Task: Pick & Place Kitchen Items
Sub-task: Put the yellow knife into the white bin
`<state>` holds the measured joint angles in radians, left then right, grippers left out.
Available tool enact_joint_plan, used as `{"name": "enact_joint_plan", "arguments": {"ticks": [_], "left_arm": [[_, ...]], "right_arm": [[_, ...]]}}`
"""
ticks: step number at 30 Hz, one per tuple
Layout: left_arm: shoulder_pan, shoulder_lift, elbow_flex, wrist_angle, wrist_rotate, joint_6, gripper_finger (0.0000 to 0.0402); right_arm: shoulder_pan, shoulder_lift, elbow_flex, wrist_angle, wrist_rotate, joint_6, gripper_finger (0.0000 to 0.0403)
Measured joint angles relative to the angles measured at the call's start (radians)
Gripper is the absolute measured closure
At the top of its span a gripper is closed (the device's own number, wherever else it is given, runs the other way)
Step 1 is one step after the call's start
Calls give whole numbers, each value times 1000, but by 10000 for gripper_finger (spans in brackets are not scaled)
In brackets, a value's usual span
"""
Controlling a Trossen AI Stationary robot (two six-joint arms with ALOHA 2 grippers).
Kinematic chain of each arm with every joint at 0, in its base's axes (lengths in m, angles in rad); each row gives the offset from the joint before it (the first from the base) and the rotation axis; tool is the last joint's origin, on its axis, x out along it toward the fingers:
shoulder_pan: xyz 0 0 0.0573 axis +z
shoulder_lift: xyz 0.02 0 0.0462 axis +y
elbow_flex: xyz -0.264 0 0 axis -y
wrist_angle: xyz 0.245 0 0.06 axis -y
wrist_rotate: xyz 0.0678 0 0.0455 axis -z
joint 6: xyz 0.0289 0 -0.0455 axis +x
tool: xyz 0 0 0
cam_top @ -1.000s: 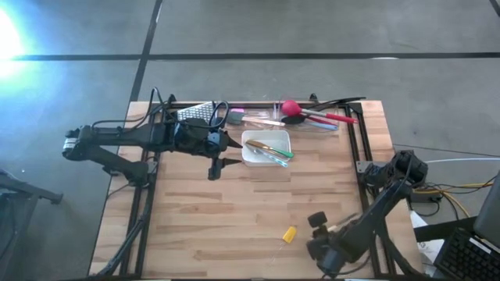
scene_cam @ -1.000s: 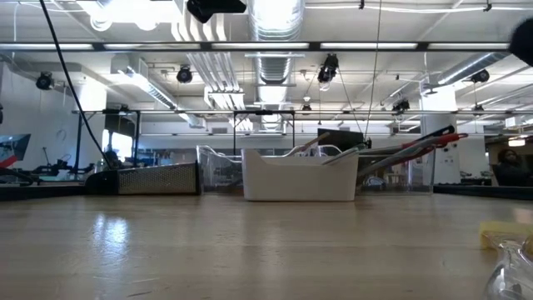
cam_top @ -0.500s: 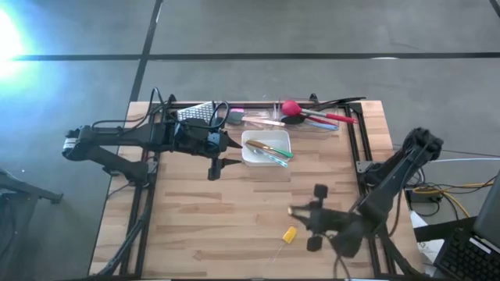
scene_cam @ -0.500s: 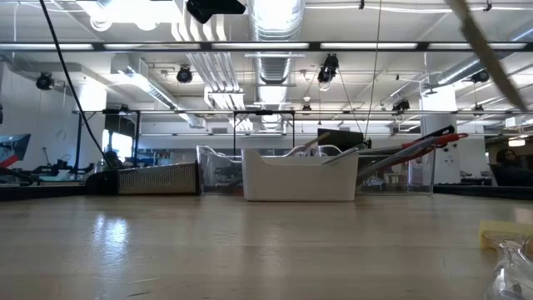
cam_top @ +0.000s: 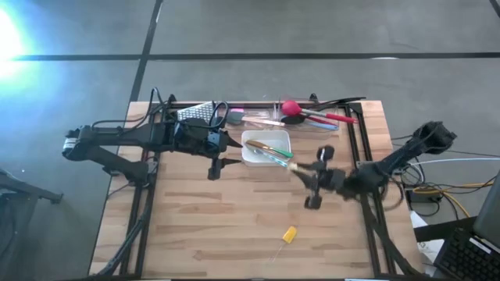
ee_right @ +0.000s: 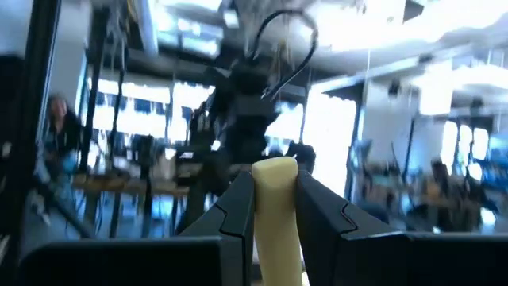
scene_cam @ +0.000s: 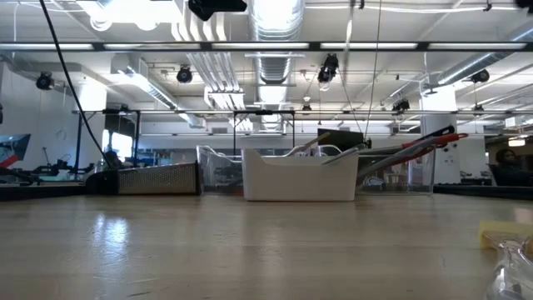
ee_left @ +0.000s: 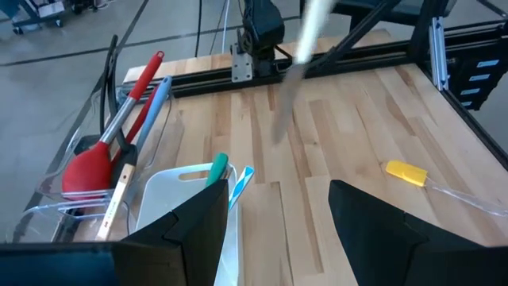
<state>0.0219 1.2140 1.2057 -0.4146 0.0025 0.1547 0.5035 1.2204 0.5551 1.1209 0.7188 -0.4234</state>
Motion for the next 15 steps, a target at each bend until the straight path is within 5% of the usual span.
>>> {"name": "enact_joint_plan", "arguments": {"ticks": [7, 15], "left_arm": [[0, 0, 0, 29, 0, 9, 177], [2, 0, 0, 35, 0, 30, 177]], "right_arm": [[-309, 59, -94, 236, -352, 110, 348], [-524, 225, -90, 379, -535, 265, 348]]}}
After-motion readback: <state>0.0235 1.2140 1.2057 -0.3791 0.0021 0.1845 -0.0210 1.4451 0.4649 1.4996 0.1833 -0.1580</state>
